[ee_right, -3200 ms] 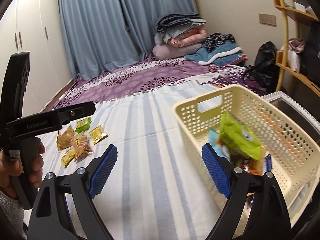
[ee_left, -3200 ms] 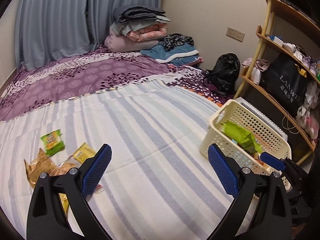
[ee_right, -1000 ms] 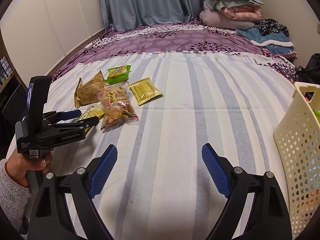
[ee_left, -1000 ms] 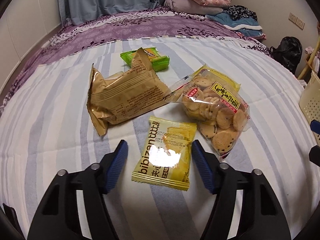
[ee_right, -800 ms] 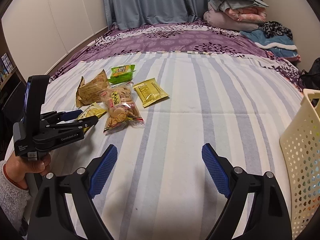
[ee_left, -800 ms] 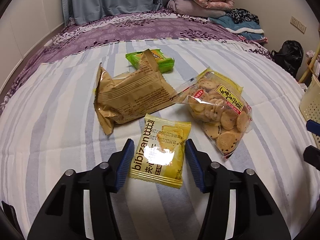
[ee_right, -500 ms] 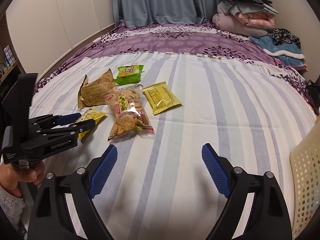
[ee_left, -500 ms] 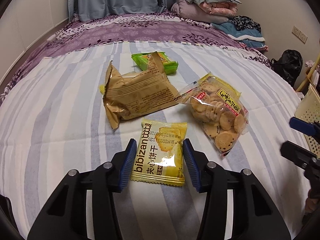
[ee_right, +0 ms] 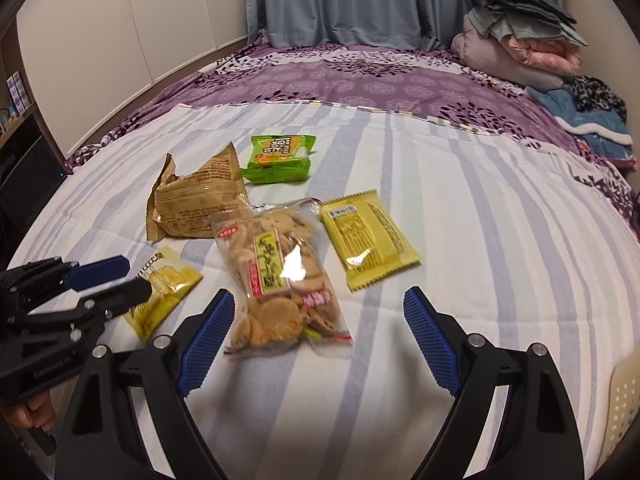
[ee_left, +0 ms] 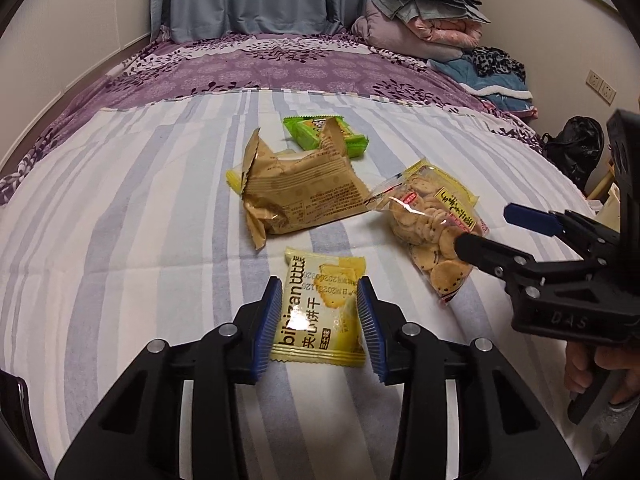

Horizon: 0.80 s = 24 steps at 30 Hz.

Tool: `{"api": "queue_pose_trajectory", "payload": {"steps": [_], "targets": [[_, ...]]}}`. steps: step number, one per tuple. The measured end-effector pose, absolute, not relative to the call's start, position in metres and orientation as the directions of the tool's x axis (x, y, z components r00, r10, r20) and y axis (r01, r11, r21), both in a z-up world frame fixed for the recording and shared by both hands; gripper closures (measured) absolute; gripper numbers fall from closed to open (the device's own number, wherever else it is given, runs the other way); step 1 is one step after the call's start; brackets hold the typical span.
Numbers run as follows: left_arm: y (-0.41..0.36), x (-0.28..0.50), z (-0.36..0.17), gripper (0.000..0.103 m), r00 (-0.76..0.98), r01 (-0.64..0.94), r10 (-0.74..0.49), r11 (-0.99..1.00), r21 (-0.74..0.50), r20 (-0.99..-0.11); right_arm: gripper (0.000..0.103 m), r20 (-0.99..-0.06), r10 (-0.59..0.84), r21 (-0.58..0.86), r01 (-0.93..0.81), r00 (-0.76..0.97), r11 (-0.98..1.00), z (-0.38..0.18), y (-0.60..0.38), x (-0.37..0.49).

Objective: Organize snacks
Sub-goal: 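Close the left tool on the yellow bibizan biscuit pack while the right tool grasps the cookie bag, then lift both held packs and carry them over the cream basket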

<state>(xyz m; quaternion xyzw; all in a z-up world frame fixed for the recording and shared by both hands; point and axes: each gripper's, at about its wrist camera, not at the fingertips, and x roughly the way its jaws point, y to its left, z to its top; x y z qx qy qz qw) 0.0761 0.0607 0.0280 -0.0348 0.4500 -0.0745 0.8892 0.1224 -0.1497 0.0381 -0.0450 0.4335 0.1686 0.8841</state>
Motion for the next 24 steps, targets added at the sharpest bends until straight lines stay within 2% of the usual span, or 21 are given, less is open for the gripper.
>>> {"api": "queue_pose_trajectory", "payload": {"steps": [4, 14, 18, 24], "targets": [[0.064, 0.077, 0.02, 0.063, 0.564, 0.096, -0.166, 0.986, -0.135, -0.809, 0.019, -0.791, 0.265, 0.056, -0.364, 0.552, 0.93, 0.032, -0.138, 0.133], [0.064, 0.077, 0.016, 0.06, 0.556, 0.109, -0.185, 0.983, -0.15, -0.811, 0.049, -0.816, 0.272, 0.047, -0.409, 0.511, 0.911, 0.018, -0.123, 0.14], [0.061, 0.076, 0.013, 0.052, 0.543, 0.11, -0.187, 0.982, -0.152, -0.818, 0.054, -0.813, 0.274, 0.048, -0.409, 0.514, 0.911, 0.021, -0.125, 0.136], [0.053, 0.075, 0.012, 0.052, 0.553, 0.122, -0.162, 0.986, -0.113, -0.817, 0.055, -0.811, 0.277, 0.071, -0.384, 0.515, 0.921, 0.023, -0.14, 0.126]]}}
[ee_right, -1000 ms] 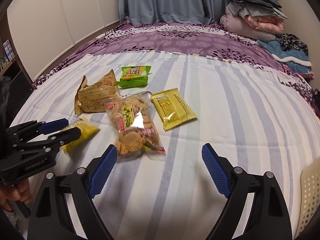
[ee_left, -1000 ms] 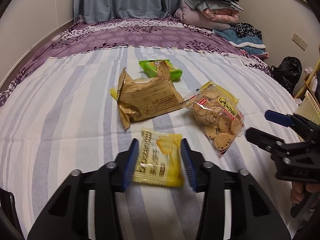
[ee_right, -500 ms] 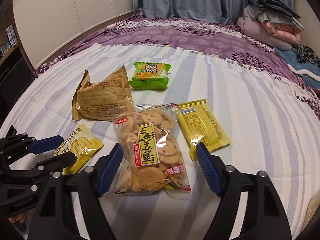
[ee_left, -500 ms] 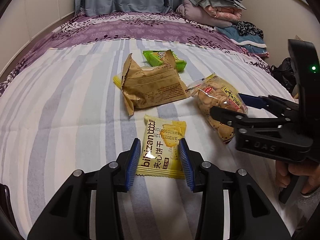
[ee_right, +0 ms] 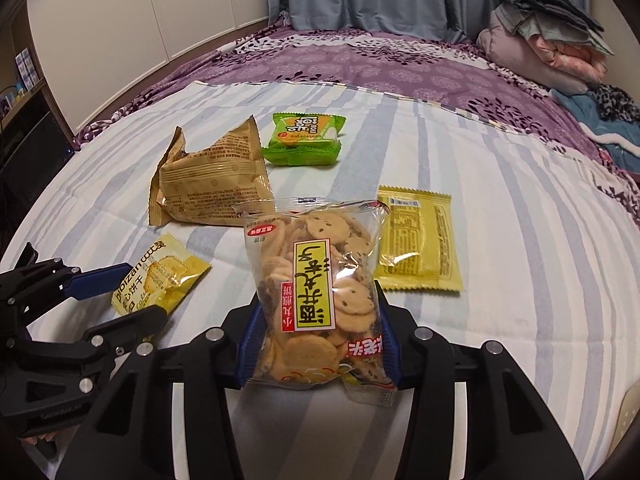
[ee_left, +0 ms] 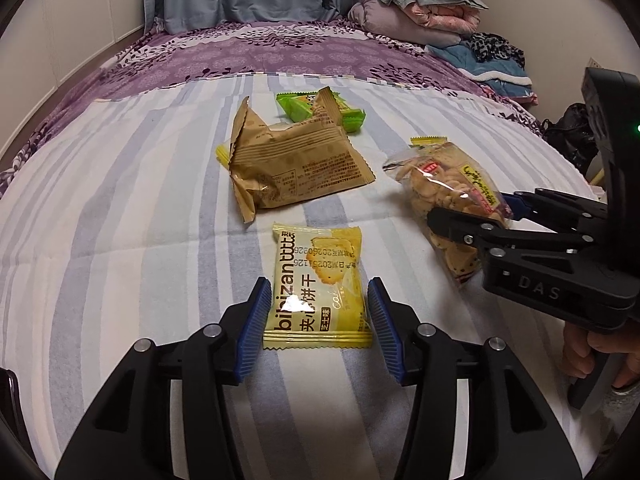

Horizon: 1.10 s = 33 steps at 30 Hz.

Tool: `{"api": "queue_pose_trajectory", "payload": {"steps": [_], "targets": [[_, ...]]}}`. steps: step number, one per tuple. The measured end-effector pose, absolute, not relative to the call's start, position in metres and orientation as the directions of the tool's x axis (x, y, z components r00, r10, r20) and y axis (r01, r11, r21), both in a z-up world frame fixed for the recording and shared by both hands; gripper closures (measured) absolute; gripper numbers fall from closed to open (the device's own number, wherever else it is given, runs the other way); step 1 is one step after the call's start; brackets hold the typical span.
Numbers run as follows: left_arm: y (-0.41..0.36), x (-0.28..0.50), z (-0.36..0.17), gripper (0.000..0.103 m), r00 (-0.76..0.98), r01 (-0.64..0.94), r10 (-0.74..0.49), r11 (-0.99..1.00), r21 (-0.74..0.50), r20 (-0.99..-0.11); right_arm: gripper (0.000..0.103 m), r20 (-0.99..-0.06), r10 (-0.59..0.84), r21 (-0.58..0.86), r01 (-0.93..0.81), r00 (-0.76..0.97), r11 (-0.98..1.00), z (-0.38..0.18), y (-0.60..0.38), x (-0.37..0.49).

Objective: Organize snacks
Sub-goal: 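Lift both held packs and carry them over the cream basket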

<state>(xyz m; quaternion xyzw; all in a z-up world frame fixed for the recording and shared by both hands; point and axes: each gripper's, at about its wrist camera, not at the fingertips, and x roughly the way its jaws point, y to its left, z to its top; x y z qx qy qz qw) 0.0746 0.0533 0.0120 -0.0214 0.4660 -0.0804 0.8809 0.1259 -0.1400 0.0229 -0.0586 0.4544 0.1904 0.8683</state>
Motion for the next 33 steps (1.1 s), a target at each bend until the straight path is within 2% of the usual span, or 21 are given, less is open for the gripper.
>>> {"api": "queue_pose_trajectory", "payload": {"steps": [11, 33], "targets": [[0.049, 0.068, 0.02, 0.055, 0.569, 0.118, -0.149, 0.988, -0.099, -0.809, 0.055, -0.782, 0.296, 0.12, -0.334, 0.549, 0.935, 0.042, -0.172, 0.104], [0.011, 0.031, 0.077, 0.055, 0.639, 0.189, -0.172, 0.98, -0.064, -0.75, 0.055, -0.696, 0.305, 0.183, -0.249, 0.651, 0.951, 0.086, -0.234, 0.054]]}}
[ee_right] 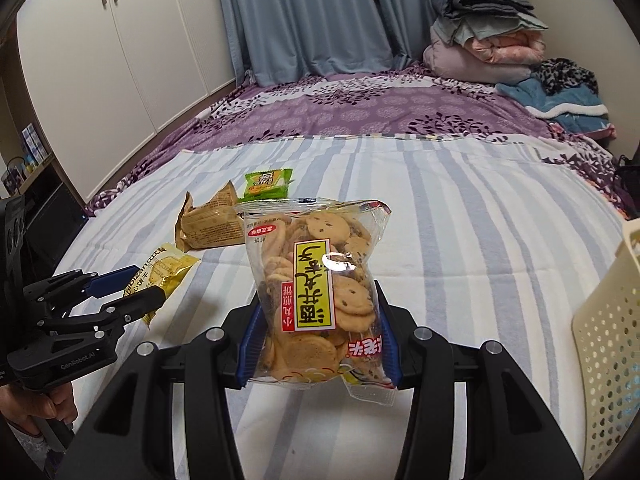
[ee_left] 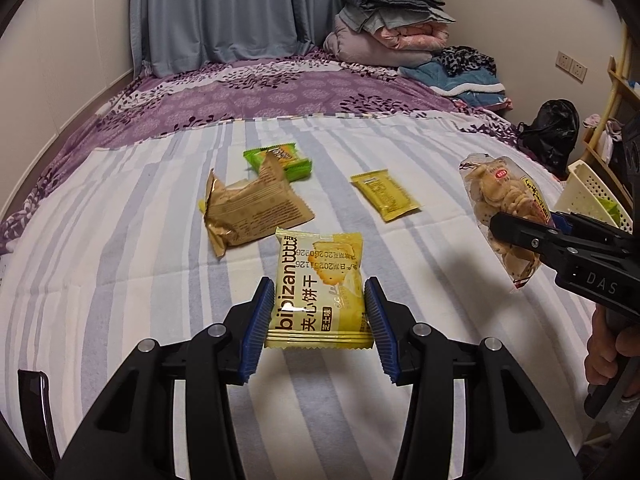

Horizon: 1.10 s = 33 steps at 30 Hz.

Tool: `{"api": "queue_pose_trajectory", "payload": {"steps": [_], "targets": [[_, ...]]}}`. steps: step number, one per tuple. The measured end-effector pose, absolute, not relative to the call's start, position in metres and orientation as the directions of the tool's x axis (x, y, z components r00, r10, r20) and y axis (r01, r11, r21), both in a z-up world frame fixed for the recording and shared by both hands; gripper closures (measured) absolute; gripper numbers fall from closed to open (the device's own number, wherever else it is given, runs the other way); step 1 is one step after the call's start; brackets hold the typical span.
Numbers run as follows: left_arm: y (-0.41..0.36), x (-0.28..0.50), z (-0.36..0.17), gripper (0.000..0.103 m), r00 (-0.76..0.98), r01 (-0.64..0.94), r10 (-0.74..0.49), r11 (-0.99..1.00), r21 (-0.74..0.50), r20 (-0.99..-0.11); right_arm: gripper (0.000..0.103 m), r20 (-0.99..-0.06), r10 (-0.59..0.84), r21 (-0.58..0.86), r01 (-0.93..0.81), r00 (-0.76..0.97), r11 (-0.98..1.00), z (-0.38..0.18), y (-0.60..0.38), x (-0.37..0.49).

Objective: Organize snacks
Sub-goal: 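Lift both held packs and carry them over the cream basket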

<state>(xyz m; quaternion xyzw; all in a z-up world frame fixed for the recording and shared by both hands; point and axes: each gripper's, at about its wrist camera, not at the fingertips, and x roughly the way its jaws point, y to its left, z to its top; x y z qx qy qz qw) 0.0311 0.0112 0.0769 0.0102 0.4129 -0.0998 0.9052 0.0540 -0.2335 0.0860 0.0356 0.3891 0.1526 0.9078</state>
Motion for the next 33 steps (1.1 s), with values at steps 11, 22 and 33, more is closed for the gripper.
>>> {"api": "queue_pose_trajectory", "payload": {"steps": [11, 22, 33], "targets": [[-0.015, 0.017, 0.098, 0.055, 0.662, 0.243, -0.195, 0.969, -0.04, -0.724, 0.055, -0.657, 0.274, 0.209, -0.179, 0.703, 0.961, 0.101, -0.274, 0.035], [-0.042, 0.009, 0.113, 0.055, 0.674, 0.294, -0.221, 0.955, -0.017, -0.705, 0.055, -0.606, 0.211, 0.226, -0.088, 0.767, 0.97, 0.12, -0.326, 0.01], [-0.071, 0.004, 0.125, 0.055, 0.678, 0.353, -0.257, 0.936, -0.002, -0.688, 0.055, -0.565, 0.092, 0.232, 0.051, 0.82, 0.971, 0.135, -0.389, -0.014]]}}
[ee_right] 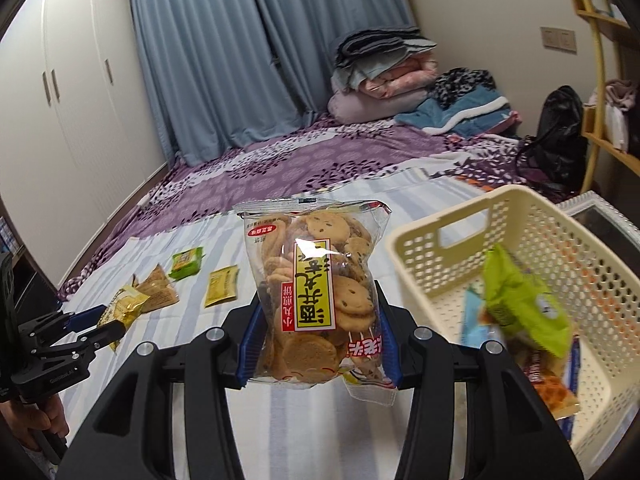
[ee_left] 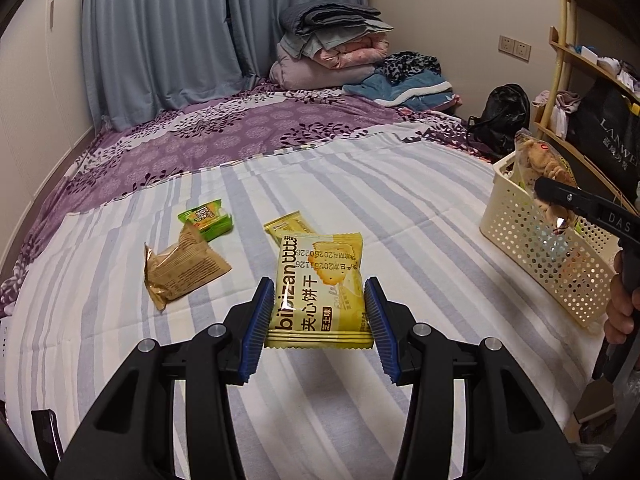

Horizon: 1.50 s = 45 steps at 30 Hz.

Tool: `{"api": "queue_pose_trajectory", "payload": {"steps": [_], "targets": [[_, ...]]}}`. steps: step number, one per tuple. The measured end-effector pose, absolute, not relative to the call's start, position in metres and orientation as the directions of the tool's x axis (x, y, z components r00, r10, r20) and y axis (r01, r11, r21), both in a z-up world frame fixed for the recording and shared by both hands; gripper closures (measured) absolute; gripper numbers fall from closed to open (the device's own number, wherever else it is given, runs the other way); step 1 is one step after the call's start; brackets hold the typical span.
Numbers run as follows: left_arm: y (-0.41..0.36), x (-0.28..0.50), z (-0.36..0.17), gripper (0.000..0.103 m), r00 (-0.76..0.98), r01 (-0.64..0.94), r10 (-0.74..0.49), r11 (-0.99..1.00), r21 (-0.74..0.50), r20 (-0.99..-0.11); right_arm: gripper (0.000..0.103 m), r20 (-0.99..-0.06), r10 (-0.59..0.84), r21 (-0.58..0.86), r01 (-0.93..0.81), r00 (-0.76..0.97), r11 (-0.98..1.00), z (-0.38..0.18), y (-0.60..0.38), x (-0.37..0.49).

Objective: Organize snacks
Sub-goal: 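Lift both held packs and carry them over the cream basket, then lower both packs into the cream basket and open both tools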

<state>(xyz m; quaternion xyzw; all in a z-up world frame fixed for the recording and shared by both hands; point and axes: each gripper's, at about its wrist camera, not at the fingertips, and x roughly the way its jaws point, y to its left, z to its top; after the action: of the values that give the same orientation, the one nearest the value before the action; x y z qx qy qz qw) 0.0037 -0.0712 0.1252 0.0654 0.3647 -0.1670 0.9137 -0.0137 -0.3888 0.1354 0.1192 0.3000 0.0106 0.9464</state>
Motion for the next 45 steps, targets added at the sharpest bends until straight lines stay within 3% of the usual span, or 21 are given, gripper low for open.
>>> {"api": "queue_pose_trajectory", "payload": {"steps": [20, 23, 26, 45], "targets": [[-0.127, 0.004, 0.138, 0.055, 0.655, 0.47, -0.339, 0.882, 0.014, -0.676, 0.055, -0.602, -0.117, 0.223, 0.307, 0.79, 0.925, 0.125, -0.486, -0.053], [-0.137, 0.005, 0.141, 0.055, 0.651, 0.489, -0.351, 0.872, 0.018, -0.673, 0.051, -0.619, -0.116, 0.251, 0.336, 0.777, 0.908, 0.121, -0.494, -0.056], [-0.146, 0.004, 0.146, 0.055, 0.649, 0.506, -0.365, 0.862, 0.021, -0.668, 0.035, -0.605, -0.127, 0.278, 0.358, 0.786, 0.891, 0.122, -0.5, -0.063], [-0.242, 0.004, 0.175, 0.055, 0.589, 0.665, -0.504, 0.747, 0.025, -0.632, 0.035, -0.548, -0.145, 0.332, 0.373, 0.824, 0.866, 0.129, -0.514, -0.091]]}}
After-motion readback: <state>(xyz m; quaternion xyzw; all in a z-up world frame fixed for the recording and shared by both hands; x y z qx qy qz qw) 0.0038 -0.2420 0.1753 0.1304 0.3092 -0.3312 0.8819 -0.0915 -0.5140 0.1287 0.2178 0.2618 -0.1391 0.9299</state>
